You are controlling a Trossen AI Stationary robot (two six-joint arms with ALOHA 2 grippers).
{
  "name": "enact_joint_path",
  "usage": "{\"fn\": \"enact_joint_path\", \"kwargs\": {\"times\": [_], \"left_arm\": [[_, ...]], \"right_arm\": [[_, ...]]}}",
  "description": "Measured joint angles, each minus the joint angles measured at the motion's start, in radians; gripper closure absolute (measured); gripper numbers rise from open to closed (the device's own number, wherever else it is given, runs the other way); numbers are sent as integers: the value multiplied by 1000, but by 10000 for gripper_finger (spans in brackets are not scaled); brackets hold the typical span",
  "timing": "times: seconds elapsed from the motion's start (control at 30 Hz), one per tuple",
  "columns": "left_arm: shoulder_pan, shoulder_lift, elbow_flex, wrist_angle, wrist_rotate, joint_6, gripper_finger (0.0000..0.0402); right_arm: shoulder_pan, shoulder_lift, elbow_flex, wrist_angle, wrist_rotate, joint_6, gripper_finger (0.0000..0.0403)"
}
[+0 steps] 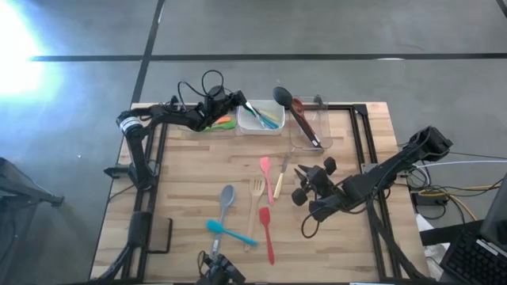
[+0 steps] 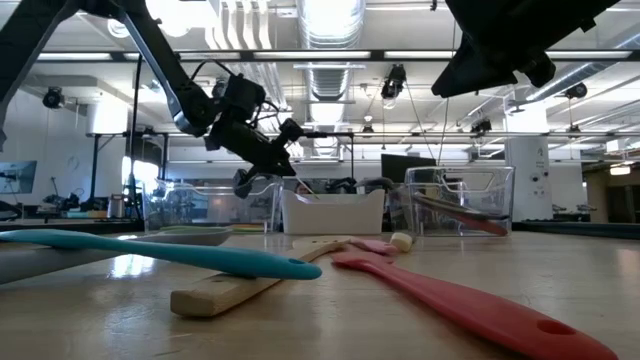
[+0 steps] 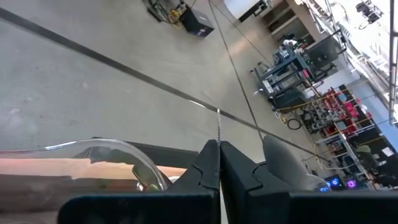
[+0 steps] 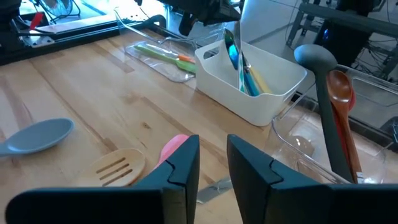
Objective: Pick & Place Kitchen Items
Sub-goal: Put the blue knife into the white bin
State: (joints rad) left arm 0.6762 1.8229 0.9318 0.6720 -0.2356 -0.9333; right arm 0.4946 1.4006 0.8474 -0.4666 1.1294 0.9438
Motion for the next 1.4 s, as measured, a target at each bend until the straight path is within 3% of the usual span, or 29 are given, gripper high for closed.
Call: {"fn": "enact_joint_path", "kwargs": {"times": [0.37,0.87,1.2,1.4], "left_arm": [[0,0,0,1,9,11,333],[2,-7,0,8,82,-10,172],[6,-75,-1,-56,117,99,166],[6,-121,56,-274,118,193,168]], "right_arm": [[0,0,0,0,-1,-1,327],[0,0,0,1,-6,-1,322],[0,0,0,1,-13,-1,331],[0,0,0,2,-13,-1,321]]}}
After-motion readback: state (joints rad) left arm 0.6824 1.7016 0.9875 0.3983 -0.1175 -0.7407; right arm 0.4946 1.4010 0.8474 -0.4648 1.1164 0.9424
